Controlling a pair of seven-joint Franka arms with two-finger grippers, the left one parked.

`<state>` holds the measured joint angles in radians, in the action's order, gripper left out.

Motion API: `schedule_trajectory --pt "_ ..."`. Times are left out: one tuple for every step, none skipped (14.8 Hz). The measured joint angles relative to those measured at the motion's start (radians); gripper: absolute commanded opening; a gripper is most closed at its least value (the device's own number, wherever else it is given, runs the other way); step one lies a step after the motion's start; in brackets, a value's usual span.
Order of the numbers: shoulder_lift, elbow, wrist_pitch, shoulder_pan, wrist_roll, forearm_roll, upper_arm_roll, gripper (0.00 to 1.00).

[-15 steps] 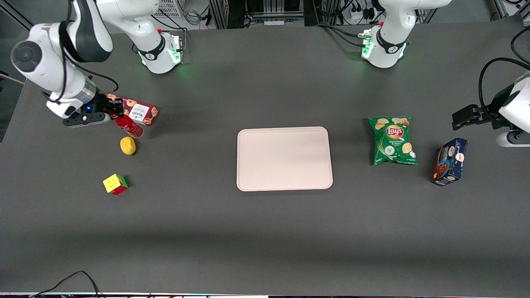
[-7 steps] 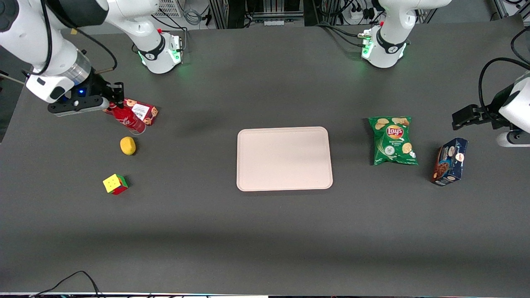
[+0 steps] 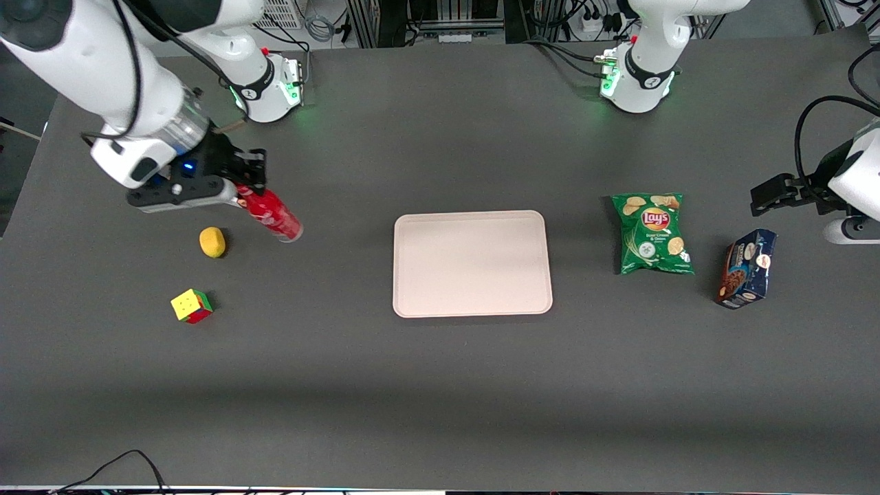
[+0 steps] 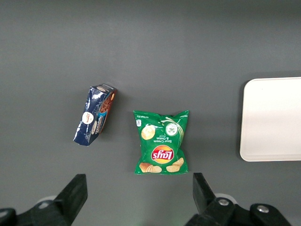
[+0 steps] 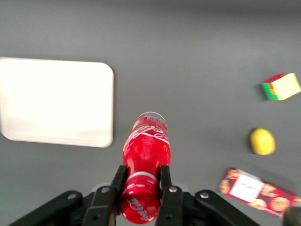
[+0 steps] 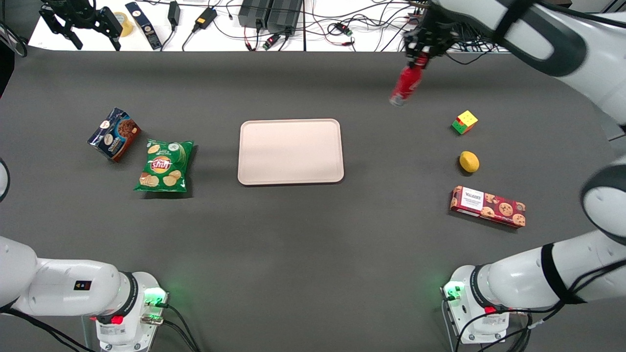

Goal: Place coke bottle on tray
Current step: 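Lift the bottle with the right gripper and carry it over the white tray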

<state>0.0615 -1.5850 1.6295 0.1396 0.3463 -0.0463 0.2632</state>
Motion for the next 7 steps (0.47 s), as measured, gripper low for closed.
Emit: schedule_trajectory --pt "0.050 0.047 0.000 0.016 0.057 -0.001 0.016 0.00" --pt "0.102 0.092 0.000 0.029 0.112 -0.001 0.037 0.00" --pt "0.148 0.127 0.000 0.040 0.161 -0.001 0.056 0.00" --pt "0.192 0.157 0.001 0.054 0.205 -0.001 0.071 0.00" --pt "0.230 0.182 0.003 0.071 0.238 0.000 0.078 0.00" --pt "0.258 0.200 0.011 0.087 0.266 0.000 0.080 0.00" --pt "0.281 0.212 0.028 0.103 0.294 0.000 0.082 0.00"
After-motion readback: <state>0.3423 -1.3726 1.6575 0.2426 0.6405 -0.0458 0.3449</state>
